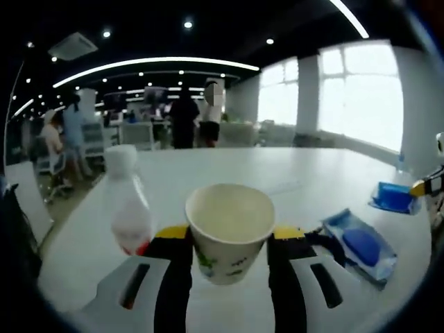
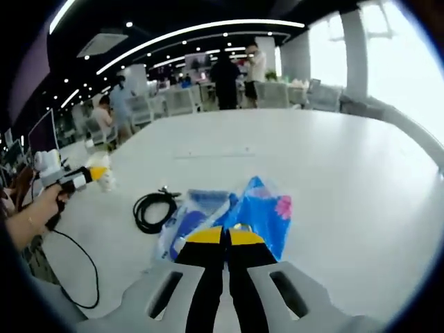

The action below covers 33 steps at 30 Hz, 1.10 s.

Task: Arrange the tabletop items into an orderly group along one side of the table until the central work area is clear of visible clutter.

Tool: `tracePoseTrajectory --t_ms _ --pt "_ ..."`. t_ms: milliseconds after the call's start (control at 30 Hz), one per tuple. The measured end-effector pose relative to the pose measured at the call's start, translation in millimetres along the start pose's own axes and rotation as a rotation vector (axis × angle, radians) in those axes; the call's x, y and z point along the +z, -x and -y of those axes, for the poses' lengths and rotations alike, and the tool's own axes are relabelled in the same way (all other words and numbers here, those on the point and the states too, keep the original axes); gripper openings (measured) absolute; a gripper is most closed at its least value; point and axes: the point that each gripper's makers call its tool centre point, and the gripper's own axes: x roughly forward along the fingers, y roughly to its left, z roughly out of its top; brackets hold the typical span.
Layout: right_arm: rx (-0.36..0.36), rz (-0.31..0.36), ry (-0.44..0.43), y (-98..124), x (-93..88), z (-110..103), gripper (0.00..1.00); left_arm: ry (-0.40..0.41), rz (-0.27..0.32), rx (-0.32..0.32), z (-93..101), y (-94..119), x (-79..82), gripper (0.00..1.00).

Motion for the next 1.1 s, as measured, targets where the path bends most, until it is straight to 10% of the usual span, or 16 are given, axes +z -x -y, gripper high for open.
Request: tracePoseTrajectory --t_ms 1100 --pt "-0.024 -0.048 -0.018 -4.4 -11.4 6.1 0.01 0.024 -0.011 0.11 -19.8 -34.0 -39.3 0.4"
